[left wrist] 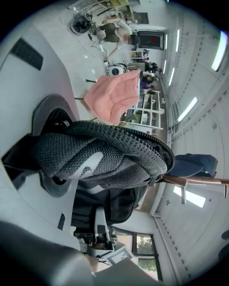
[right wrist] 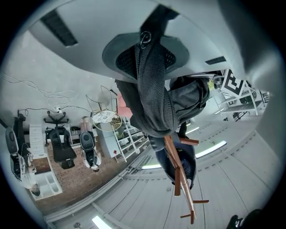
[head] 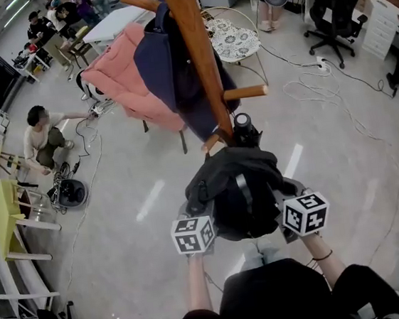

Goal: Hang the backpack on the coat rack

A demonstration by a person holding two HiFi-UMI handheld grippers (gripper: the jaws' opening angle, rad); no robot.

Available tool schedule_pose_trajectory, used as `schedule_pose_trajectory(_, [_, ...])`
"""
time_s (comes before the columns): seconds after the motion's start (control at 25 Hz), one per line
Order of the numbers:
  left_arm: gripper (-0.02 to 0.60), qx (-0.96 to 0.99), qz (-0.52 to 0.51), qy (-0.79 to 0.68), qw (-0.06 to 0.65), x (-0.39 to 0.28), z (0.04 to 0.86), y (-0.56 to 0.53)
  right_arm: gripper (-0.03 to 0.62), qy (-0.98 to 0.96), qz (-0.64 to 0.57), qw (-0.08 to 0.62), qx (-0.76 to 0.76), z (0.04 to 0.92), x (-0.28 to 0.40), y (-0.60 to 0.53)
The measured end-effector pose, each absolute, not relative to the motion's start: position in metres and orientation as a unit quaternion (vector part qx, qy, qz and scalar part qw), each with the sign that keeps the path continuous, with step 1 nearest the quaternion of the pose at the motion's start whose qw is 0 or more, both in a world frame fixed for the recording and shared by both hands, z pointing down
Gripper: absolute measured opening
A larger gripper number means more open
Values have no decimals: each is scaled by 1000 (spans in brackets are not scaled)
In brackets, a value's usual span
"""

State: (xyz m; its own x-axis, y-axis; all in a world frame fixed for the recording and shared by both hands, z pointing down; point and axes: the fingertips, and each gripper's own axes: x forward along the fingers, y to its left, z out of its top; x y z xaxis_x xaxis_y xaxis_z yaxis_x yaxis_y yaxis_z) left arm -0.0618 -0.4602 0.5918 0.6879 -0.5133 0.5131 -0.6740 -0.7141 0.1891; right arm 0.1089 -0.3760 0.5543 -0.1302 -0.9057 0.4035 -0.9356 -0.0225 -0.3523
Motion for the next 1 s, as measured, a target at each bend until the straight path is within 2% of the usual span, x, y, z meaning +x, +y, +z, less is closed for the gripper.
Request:
schedule_pose_trajectory(0.24, [164,898,214,-343,174,-60,595,-467,29,-704,262,24,660,558,111,-379])
schedule_pose_trajectory(0.56, [215,888,206,-371,175,-66,598,-474,37,-711,249,26,657,560,108,-377])
schedule_pose_trajectory(0.64, [230,883,206,-383,177,-68,599,-476,60,-710,258,22,655,561,106,-376])
schedule_pose_trajectory(0.84, [290,870,202,-410,187,-78,597,-479,174,-723,280,8,632,563,93,-375])
schedule_pose_trajectory(1.0, [301,863,196,-425,190,-87,593,-476,212,-744,258,20,616,552,79,-372])
